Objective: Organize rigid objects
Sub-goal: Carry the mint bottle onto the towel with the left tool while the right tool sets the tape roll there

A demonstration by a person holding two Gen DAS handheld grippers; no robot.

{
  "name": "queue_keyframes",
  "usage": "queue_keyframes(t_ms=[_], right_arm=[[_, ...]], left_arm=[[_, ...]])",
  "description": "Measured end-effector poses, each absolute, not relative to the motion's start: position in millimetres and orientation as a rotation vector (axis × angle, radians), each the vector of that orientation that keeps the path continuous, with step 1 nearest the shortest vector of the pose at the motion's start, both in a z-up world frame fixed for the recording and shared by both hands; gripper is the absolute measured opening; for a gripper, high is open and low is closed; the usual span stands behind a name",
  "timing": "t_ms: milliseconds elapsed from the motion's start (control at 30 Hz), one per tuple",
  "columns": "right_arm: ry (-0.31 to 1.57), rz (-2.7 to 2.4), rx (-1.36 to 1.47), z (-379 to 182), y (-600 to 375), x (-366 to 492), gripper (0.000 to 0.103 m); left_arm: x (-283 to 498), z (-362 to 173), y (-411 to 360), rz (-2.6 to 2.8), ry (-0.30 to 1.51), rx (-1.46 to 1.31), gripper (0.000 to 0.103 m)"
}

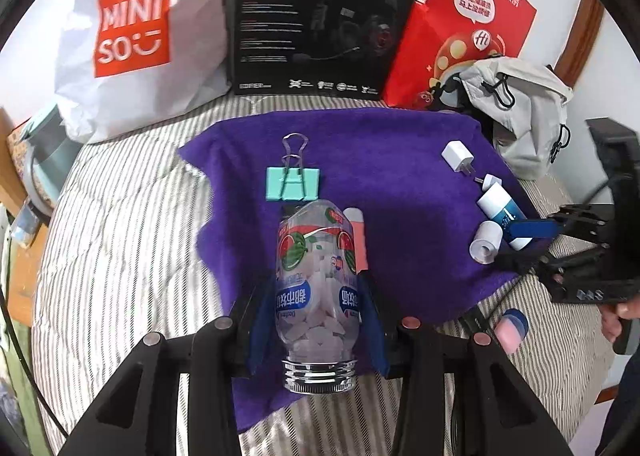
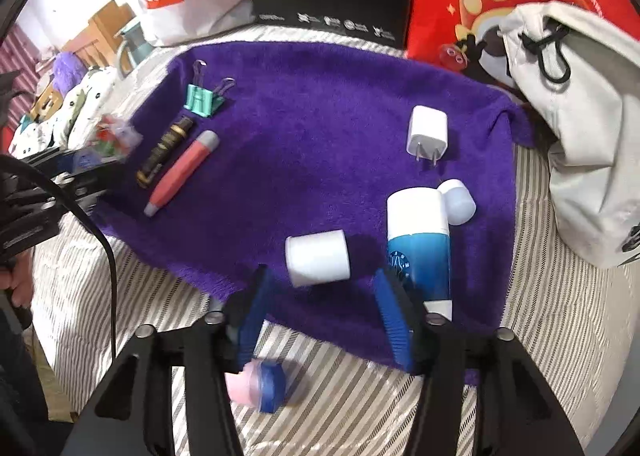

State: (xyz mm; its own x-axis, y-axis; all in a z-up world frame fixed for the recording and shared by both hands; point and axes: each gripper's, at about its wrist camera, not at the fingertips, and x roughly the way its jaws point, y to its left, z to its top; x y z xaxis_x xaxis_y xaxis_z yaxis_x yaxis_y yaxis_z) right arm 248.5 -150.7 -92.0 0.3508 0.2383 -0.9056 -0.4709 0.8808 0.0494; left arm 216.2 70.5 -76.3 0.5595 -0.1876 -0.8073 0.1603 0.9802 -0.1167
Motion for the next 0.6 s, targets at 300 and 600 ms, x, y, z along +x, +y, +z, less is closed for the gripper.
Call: queue_keyframes(t_ms=[300,600], right_arm=[[1.050,0.463,-0.172,-59,-177,209,0.054],[1.092,0.404,-0.088,-64,-219,155,0.054]], left_arm=[[249,-77,30,-0.253,0.960,0.008,0.039],[301,-85,6,-0.256,0.958,0.017,0.039]])
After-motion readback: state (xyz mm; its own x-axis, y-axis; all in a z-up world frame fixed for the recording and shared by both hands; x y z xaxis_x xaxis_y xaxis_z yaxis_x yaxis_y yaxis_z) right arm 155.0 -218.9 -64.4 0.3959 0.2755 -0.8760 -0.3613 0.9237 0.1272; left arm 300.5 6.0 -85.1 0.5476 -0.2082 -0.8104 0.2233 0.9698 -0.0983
